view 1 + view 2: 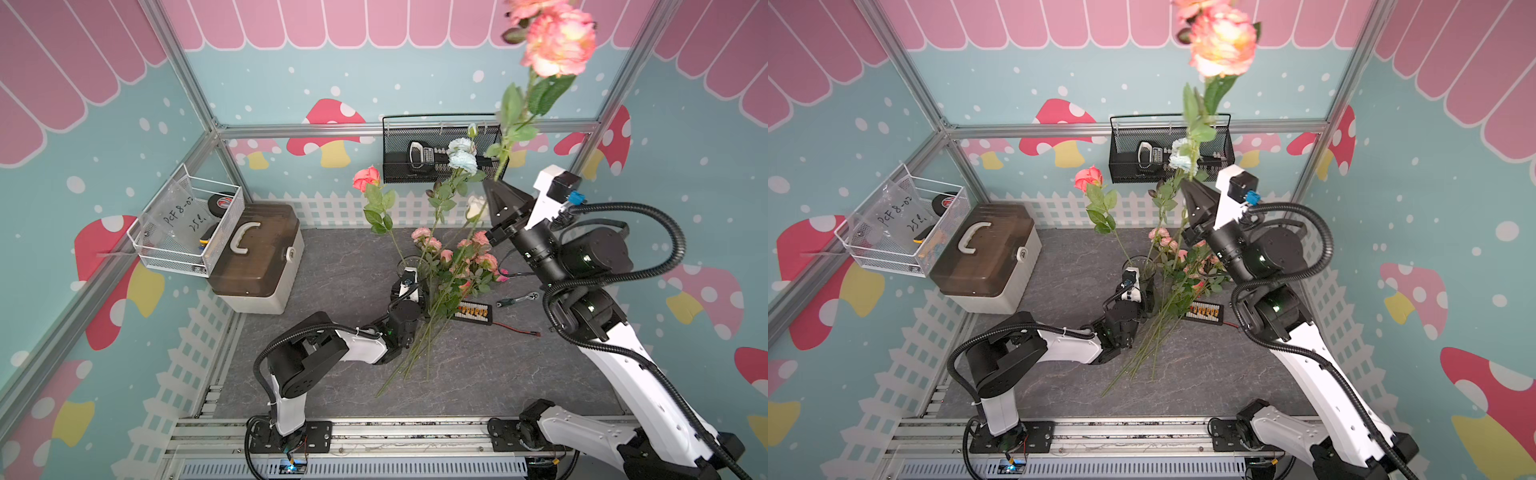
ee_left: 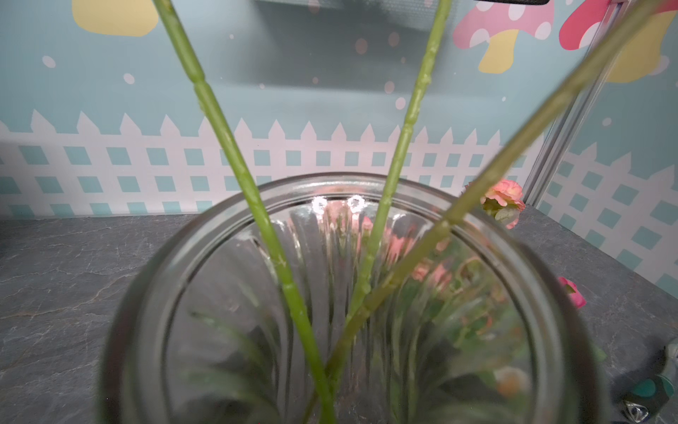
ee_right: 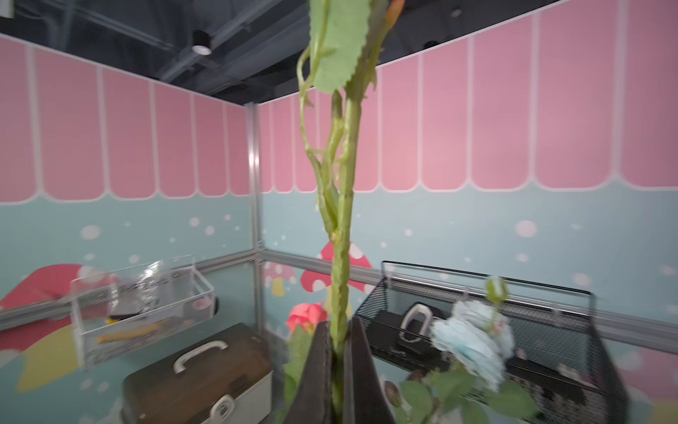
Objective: Pick out pink flowers from the vase
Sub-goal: Place the flower at the center of the board, then pick up the flower from the vase.
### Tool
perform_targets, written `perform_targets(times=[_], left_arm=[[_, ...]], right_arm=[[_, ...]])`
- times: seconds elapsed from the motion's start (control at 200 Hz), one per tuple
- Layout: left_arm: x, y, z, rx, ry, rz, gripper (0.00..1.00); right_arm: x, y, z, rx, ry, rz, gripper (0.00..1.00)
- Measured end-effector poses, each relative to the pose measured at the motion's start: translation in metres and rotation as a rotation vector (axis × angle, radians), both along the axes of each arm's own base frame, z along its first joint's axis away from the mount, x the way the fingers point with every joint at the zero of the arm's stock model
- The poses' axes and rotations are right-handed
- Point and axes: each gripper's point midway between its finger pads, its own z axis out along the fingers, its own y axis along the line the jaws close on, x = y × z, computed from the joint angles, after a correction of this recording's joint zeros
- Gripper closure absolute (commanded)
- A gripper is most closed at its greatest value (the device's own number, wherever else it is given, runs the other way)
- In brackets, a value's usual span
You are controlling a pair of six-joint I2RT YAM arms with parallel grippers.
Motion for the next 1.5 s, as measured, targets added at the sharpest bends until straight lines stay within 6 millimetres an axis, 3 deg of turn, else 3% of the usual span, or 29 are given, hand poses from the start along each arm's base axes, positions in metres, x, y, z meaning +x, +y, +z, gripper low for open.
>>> perform_targets(times=[0.09,0.18,0.275,0.39,0.495,0.64,0.715,0.756,0.806,0.841,0.951,1.206,1.501], left_arm=[[0.0,0.0,0.0,0.0,0.0,0.0,1.0],[0.0,0.0,0.0,0.0,0.0,0.0,1.0],[0.0,0.0,0.0,0.0,0.0,0.0,1.0],[0.0,0.0,0.0,0.001,0.0,0.0,1.0],[0.0,-0.001,0.0,0.002,-0.001,-0.001,1.0],[0.0,-0.001,0.0,0.002,-0.001,-0.001,1.0],[0.0,-0.001,0.0,0.002,-0.001,-0.001,1.0],[0.0,-0.001,0.0,0.002,-0.001,-0.001,1.0],[0.0,-0.001,0.0,0.002,-0.001,-0.001,1.0],[0.0,-0.001,0.0,0.002,-0.001,-0.001,1.0],[0.0,-0.001,0.0,0.002,-0.001,-0.001,1.0],[0.0,0.0,-0.001,0.001,-0.001,-0.001,1.0],[0.0,0.0,0.0,0.001,-0.002,-0.001,1.0]], right_arm=[[0.008,-0.043,-0.011,0.055,0.046,-0.233,1.0],[0.017,-0.079,-0.035,0.095,0.134,-0.42,1.0],[0.029,-0.101,-0.078,0.122,0.271,-0.523,1.0],[0.044,-0.11,-0.138,0.182,0.456,-0.515,1.0],[0.061,-0.1,-0.204,0.264,0.651,-0.421,1.0],[0.084,-0.053,-0.31,0.29,0.969,-0.233,1.0],[0.091,-0.031,-0.355,0.284,1.098,-0.156,1.0],[0.095,-0.021,-0.377,0.281,1.152,-0.117,0.93],[0.097,-0.011,-0.397,0.279,1.209,-0.081,0.76],[0.099,-0.004,-0.406,0.273,1.233,-0.052,0.69],[0.102,0.013,-0.403,0.236,1.223,0.041,0.63],[0.095,0.047,-0.314,0.146,0.98,0.277,0.69],[0.062,0.095,-0.254,0.02,0.837,0.546,0.73]])
